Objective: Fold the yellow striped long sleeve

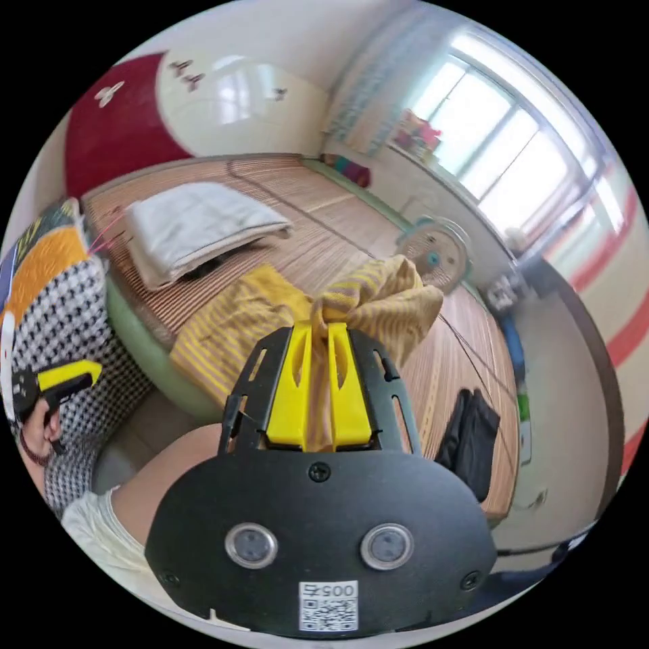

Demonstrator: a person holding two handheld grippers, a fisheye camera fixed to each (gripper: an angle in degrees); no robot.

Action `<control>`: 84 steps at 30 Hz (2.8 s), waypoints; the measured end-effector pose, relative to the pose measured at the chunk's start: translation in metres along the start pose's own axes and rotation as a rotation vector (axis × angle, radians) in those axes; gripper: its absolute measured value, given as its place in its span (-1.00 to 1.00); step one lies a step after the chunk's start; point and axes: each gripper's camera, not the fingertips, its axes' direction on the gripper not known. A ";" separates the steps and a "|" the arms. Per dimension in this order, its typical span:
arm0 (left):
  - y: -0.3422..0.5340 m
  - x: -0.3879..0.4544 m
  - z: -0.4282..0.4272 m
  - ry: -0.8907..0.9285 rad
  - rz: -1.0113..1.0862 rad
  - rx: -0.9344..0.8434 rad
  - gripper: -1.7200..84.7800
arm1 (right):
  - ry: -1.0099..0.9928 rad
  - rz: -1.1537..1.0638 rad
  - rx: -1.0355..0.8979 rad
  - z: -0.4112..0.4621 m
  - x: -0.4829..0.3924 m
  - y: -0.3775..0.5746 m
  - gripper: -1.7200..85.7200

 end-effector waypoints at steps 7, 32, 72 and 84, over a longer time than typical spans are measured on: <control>0.009 0.006 -0.003 0.034 -0.016 -0.005 -0.95 | -0.376 -0.213 -0.222 0.052 -0.156 -0.021 -0.90; -0.094 0.089 0.084 0.131 0.045 -0.105 -0.75 | -0.457 0.234 -0.107 0.000 0.011 0.206 -0.77; 0.002 0.178 0.112 -0.145 0.348 -0.041 -0.85 | -0.257 0.309 -0.175 0.123 0.011 0.185 -0.96; 0.006 0.179 0.125 -0.171 0.369 0.012 -0.84 | -0.205 0.245 -0.160 0.130 -0.013 0.188 -0.90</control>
